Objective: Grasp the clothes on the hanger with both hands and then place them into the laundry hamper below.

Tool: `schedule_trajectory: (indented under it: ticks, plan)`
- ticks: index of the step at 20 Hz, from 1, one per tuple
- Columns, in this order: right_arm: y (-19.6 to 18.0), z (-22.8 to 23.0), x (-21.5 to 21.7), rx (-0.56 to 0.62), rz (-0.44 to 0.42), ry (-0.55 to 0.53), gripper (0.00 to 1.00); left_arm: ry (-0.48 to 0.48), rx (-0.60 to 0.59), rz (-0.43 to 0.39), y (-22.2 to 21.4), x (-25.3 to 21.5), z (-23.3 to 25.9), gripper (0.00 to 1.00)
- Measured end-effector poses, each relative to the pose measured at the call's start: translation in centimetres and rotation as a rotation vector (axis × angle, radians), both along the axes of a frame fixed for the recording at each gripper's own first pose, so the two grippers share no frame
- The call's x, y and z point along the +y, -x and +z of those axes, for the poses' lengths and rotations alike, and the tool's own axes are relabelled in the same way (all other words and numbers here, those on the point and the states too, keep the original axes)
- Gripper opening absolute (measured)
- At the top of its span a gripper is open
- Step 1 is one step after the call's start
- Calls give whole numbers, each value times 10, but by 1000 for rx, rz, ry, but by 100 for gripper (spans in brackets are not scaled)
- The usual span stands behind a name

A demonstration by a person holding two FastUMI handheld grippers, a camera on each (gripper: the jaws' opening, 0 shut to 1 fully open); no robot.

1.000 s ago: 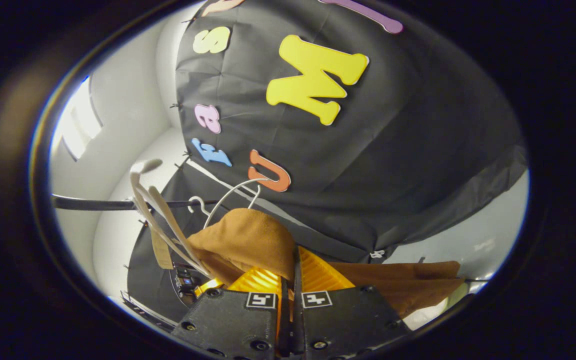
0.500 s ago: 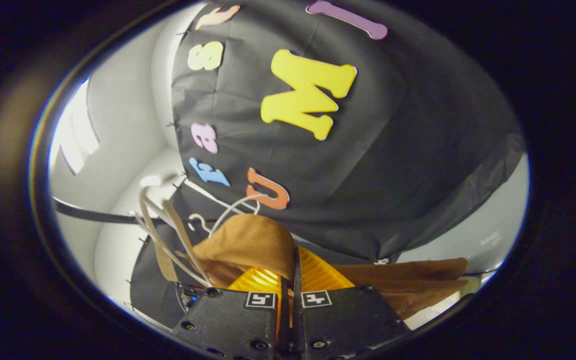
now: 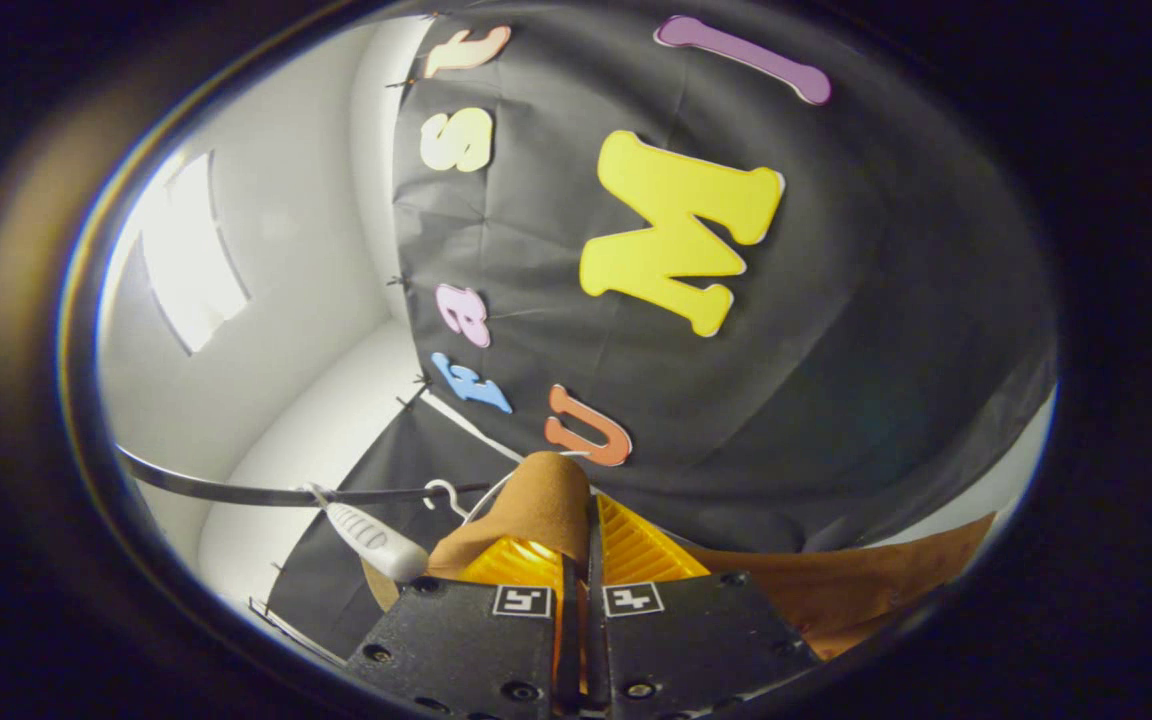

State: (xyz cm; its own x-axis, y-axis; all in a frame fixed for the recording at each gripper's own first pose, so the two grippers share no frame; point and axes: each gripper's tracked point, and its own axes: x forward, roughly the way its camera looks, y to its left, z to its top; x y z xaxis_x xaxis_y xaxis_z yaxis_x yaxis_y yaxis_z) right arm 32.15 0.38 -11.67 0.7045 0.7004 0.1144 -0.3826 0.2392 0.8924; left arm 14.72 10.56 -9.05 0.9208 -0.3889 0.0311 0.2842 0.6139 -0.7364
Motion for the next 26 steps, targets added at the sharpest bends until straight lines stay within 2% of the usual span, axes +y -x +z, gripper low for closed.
schedule_trajectory:
  ticks: [2, 7, 10, 16, 20, 23, 26]
  plan:
    - [-13, 11, 0, -37, 20, -9, 6, -49, -62, -15, -8, -1, 20, 0]
    - [-48, 43, 3, -120, 47, 8, 6, -177, -126, -29, -24, -3, 55, 1]
    - [-61, 61, 3, -158, 55, 7, 5, -182, -170, -30, -31, -6, 81, 0]
    - [-79, 108, 15, -258, 90, 80, 6, -185, -228, 14, -40, 1, 121, 0]
    - [-82, 138, 28, -324, 110, 97, 6, -187, -301, 35, -35, 5, 157, 1]
    - [-84, 143, 32, -345, 143, 123, 6, -178, -335, 26, -29, -2, 180, 0]
    - [-91, 142, 30, -369, 153, 181, 5, -261, -345, 56, -37, 7, 182, 1]
